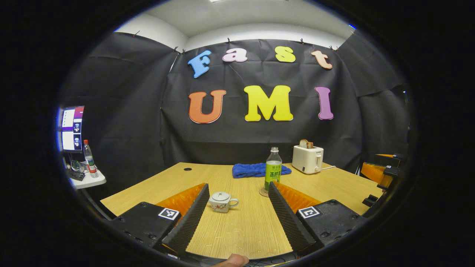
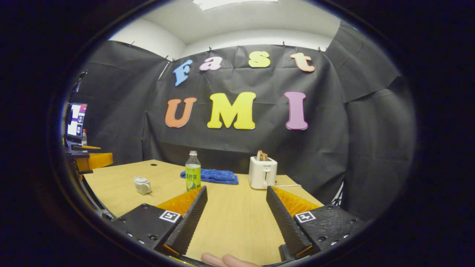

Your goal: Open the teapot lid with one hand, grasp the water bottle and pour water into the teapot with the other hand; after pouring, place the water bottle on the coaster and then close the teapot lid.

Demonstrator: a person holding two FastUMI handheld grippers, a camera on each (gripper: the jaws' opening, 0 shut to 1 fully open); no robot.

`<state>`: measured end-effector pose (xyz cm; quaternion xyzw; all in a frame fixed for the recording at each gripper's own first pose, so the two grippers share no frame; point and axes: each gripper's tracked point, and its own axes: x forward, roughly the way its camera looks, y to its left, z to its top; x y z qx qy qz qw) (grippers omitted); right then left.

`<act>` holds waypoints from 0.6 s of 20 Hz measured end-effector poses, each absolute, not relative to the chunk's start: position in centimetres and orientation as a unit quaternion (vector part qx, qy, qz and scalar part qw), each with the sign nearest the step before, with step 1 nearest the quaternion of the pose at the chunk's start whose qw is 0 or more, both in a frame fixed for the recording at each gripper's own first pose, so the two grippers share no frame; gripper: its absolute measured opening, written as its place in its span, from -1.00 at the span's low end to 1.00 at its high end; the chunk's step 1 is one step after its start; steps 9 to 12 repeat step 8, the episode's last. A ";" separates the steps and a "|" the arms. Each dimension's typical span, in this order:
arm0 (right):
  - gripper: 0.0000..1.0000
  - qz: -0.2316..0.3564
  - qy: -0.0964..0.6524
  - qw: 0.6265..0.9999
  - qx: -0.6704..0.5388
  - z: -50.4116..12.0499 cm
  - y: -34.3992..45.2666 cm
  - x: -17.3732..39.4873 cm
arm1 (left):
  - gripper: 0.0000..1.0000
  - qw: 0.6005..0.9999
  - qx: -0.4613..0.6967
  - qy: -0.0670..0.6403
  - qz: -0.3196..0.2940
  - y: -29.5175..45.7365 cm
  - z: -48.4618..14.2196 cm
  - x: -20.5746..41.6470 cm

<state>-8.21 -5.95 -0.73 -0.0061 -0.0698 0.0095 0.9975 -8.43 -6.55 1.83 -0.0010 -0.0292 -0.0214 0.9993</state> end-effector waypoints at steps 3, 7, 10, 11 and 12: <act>0.91 0.009 -0.064 0.998 0.001 -1.2 -7.3 -7.1 | 1.00 1.000 0.000 -0.028 -0.013 -7.1 1.7 -7.9; 0.92 0.005 -0.064 0.998 0.009 -0.9 -8.6 -6.5 | 1.00 1.000 0.002 -0.028 -0.012 -7.6 1.5 -7.4; 0.90 0.003 -0.062 0.998 0.010 -1.1 -8.7 -6.3 | 1.00 1.000 0.001 -0.028 -0.013 -7.8 1.5 -7.3; 0.90 0.003 -0.062 0.998 0.010 -1.1 -8.7 -6.3 | 1.00 1.000 0.001 -0.028 -0.013 -7.8 1.5 -7.3; 0.90 0.003 -0.062 0.998 0.010 -1.1 -8.7 -6.3 | 1.00 1.000 0.001 -0.028 -0.013 -7.8 1.5 -7.3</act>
